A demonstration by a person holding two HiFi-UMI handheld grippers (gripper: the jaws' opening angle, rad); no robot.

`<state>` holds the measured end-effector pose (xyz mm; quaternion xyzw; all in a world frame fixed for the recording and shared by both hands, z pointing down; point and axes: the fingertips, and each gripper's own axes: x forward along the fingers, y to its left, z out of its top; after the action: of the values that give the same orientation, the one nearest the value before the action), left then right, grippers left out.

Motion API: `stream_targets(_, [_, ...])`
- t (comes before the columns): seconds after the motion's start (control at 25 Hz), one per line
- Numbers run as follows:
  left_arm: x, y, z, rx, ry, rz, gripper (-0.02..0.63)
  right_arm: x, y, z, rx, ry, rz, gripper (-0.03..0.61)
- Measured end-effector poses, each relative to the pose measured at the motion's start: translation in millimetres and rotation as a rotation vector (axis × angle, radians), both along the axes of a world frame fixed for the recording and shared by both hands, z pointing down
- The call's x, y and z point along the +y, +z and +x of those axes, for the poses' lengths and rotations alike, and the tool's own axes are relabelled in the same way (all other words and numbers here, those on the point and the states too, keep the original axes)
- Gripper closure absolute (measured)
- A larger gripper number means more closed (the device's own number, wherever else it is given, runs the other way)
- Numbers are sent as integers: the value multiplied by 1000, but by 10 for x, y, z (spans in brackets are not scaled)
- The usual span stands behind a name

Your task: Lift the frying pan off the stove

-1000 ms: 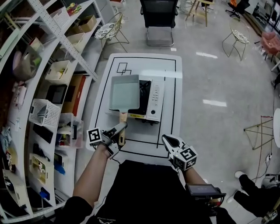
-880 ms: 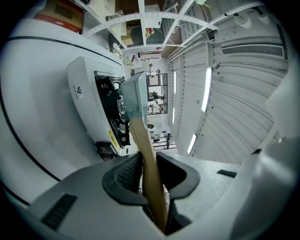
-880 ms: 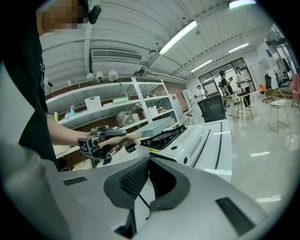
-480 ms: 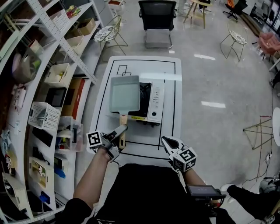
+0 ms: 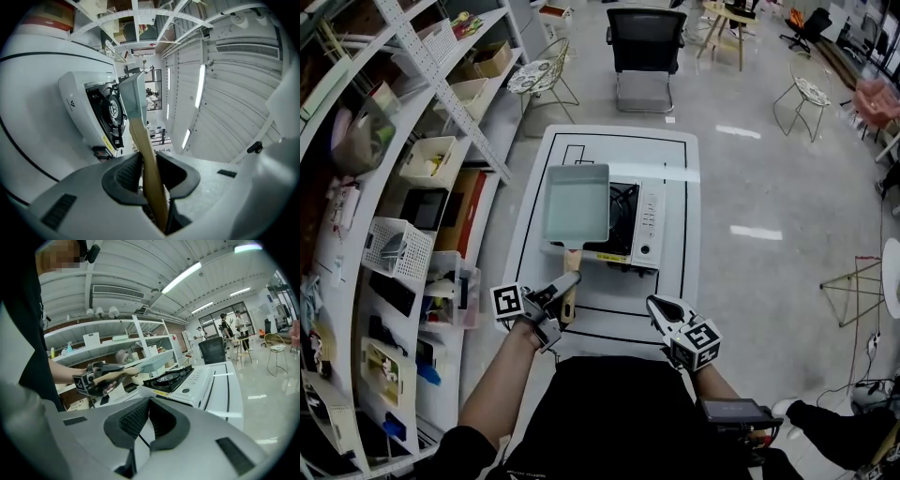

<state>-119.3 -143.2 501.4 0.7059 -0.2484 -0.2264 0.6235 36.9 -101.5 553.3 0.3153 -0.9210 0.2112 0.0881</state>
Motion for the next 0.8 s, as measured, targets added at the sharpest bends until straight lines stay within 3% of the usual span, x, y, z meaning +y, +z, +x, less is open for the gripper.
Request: stream_targets(0.8, [233,-54,-652,-5,-45,41,514,70,-55,-625,35,-63,10,552])
